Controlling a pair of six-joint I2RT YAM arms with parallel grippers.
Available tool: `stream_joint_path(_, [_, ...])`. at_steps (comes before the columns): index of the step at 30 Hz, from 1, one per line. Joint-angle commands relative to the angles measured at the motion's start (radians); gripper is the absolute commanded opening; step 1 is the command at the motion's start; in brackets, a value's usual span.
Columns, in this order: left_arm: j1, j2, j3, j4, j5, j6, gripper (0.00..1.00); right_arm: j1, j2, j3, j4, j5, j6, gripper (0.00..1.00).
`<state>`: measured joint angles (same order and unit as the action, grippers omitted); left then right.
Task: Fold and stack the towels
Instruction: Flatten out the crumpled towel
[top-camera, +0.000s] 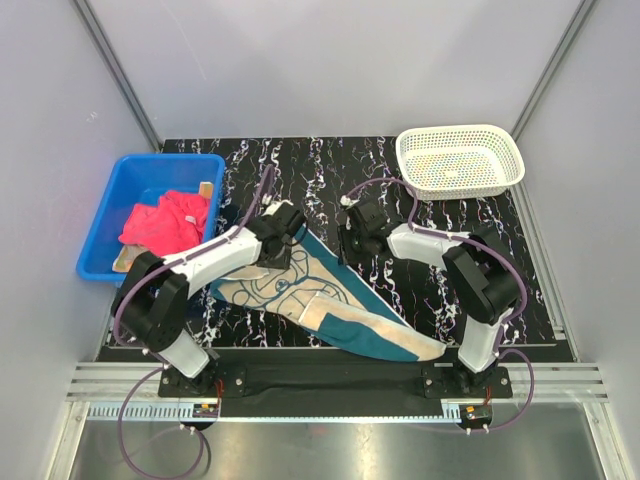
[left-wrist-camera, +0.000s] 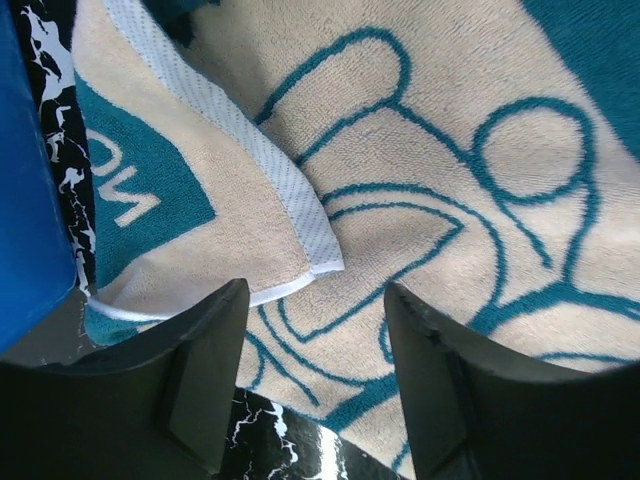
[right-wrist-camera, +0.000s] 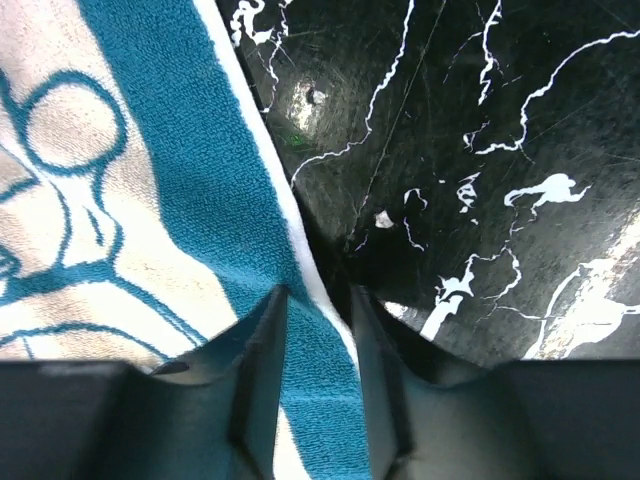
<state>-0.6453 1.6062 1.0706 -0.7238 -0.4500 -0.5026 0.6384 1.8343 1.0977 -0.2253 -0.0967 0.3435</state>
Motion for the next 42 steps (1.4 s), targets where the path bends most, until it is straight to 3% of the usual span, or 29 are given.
stream_joint_path(1, [0.019,-0.106,-0.009,0.015,0.074,-0.016,0.63,-0.002,-0.019,-0.011,0.033,-0.015,-0.021,0.36])
stream_joint_path(3, [0.025,-0.127,-0.03,0.038,0.12,-0.011,0.65,-0.003,-0.035,-0.039,0.026,-0.005,0.006,0.25])
stream_joint_path(4, [0.027,-0.143,-0.04,0.056,0.134,-0.001,0.66,-0.002,-0.046,-0.044,0.018,0.005,0.015,0.12])
stream_joint_path(6, [0.029,-0.144,-0.055,0.067,0.149,0.01,0.66,-0.002,-0.053,-0.055,-0.022,0.028,0.038,0.0])
stream_joint_path(10, [0.026,-0.134,-0.081,0.118,0.204,0.039,0.65,-0.017,-0.134,-0.097,-0.135,0.174,0.109,0.0])
stream_joint_path(17, [0.019,-0.117,-0.095,0.216,0.286,0.094,0.64,-0.121,-0.335,-0.229,-0.304,0.249,0.192,0.0])
stream_joint_path(20, [0.003,-0.085,-0.065,0.27,0.329,0.159,0.64,-0.12,-0.382,-0.262,-0.267,0.198,0.166,0.0])
stream_joint_path(31, [-0.07,0.156,0.185,0.325,0.178,0.422,0.61,-0.121,-0.403,-0.26,-0.238,0.152,0.115,0.0])
stream_joint_path(42, [-0.073,0.328,0.289,0.326,0.2,0.458,0.61,-0.121,-0.403,-0.271,-0.203,0.135,0.091,0.0])
